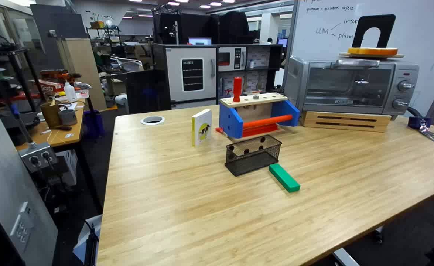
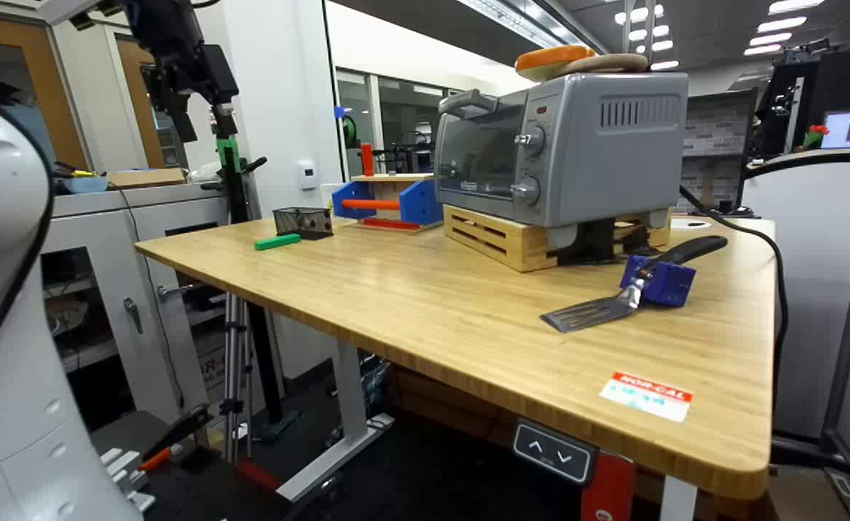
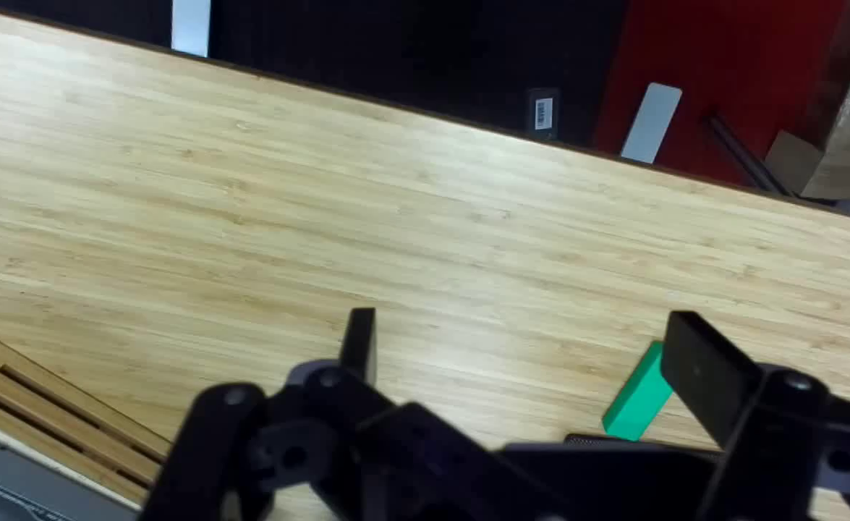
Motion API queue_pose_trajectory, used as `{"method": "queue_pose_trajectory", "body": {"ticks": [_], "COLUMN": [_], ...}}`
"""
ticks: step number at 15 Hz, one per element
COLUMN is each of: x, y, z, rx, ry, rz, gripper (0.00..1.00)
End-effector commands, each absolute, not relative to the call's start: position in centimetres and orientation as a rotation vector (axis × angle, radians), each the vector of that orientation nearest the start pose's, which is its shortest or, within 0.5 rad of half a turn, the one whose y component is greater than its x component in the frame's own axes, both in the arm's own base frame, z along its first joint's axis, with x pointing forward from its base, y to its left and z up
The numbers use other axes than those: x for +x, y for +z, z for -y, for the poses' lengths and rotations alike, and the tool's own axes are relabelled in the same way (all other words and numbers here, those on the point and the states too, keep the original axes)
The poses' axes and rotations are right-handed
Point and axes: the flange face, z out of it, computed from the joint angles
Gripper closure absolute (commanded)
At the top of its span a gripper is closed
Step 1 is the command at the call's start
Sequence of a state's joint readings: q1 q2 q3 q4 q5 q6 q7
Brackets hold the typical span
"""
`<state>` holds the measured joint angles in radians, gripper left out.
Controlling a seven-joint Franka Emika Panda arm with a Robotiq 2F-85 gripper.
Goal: Place the green block in the black box
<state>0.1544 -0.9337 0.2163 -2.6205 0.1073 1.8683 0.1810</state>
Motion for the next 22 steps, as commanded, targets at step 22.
{"method": "queue_pose_trajectory", "body": {"ticks": [22], "x": [34.1], "y": [47.8], "z": [-16.1], "rx": [-3.226], "ry": [0.168], "rz": [-0.002], "gripper": [0.0]}}
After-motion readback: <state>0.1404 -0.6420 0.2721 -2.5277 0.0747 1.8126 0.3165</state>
